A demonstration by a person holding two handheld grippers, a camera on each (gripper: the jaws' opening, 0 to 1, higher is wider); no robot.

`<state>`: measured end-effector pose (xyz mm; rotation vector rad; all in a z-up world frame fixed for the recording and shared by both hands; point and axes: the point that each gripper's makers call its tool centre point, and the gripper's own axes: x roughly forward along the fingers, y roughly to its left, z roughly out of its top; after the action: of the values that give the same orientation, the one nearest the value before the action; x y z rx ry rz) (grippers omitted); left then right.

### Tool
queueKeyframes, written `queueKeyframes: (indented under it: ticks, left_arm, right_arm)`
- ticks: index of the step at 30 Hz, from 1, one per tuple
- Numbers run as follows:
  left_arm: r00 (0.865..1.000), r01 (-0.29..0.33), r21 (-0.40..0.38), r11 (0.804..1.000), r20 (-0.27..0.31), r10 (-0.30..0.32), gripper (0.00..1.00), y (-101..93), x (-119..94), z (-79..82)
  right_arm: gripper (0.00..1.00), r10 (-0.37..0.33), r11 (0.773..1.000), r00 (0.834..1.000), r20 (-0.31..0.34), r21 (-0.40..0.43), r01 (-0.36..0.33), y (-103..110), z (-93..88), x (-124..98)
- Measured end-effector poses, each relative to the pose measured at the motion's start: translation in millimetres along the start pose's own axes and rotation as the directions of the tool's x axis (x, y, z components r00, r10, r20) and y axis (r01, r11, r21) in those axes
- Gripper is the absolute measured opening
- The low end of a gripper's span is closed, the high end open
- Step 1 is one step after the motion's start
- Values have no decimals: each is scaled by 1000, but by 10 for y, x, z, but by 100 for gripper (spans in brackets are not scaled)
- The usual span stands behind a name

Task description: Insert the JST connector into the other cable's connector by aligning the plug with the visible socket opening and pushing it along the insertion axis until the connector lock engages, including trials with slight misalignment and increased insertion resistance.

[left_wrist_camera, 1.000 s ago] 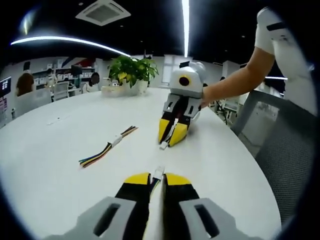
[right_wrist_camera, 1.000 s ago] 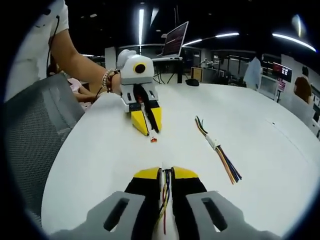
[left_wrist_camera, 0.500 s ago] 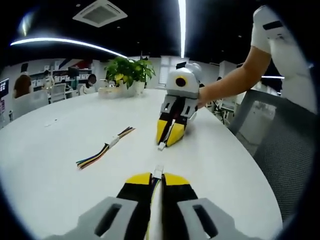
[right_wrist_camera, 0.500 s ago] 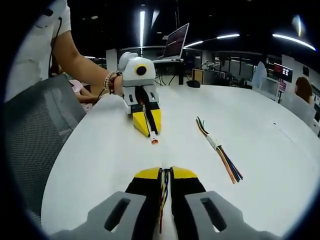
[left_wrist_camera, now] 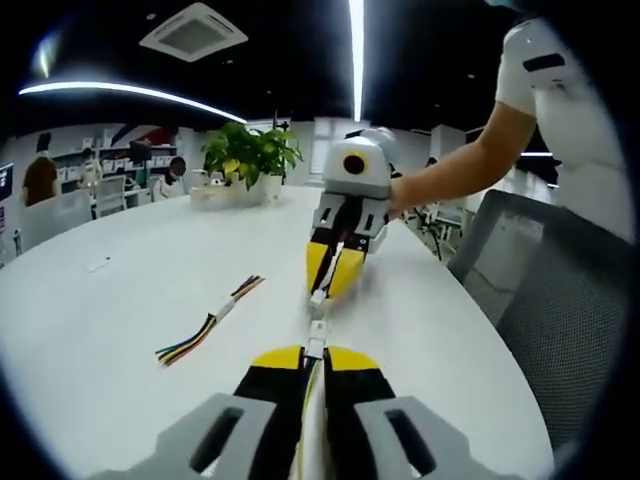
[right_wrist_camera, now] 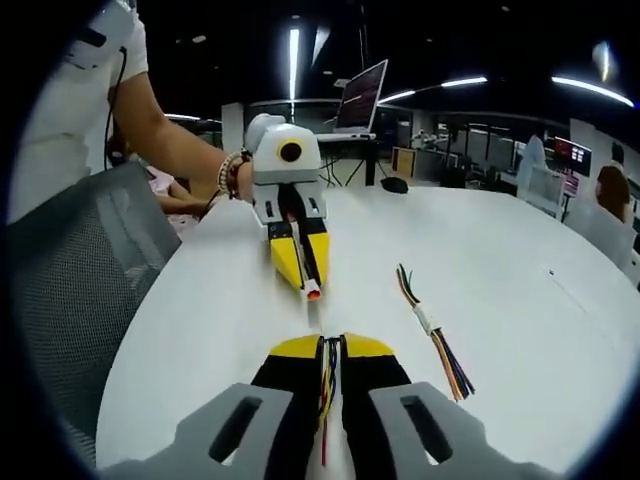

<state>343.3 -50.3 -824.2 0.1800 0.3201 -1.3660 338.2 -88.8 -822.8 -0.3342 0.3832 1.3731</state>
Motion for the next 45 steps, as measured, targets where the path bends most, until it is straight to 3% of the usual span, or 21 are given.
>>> queueKeyframes:
  ticks: [10, 27, 45]
  left_arm:
    - [1000, 13, 13, 1000, -9, -12, 1, -19, 35, 13]
    - [1000, 15, -1, 1000, -17, -15, 1, -1, 87, -36]
    - [999, 30, 2, 1000, -12, -30, 1, -6, 68, -15]
  right_arm:
    - [3, 15, 1000, 1000, 11, -28, -14, 61, 113, 63]
    - [3, 47, 998, 998, -37, -34, -48, 45, -32, 162]
    - [3, 63, 997, 997, -33, -35, -64, 52, -7, 183]
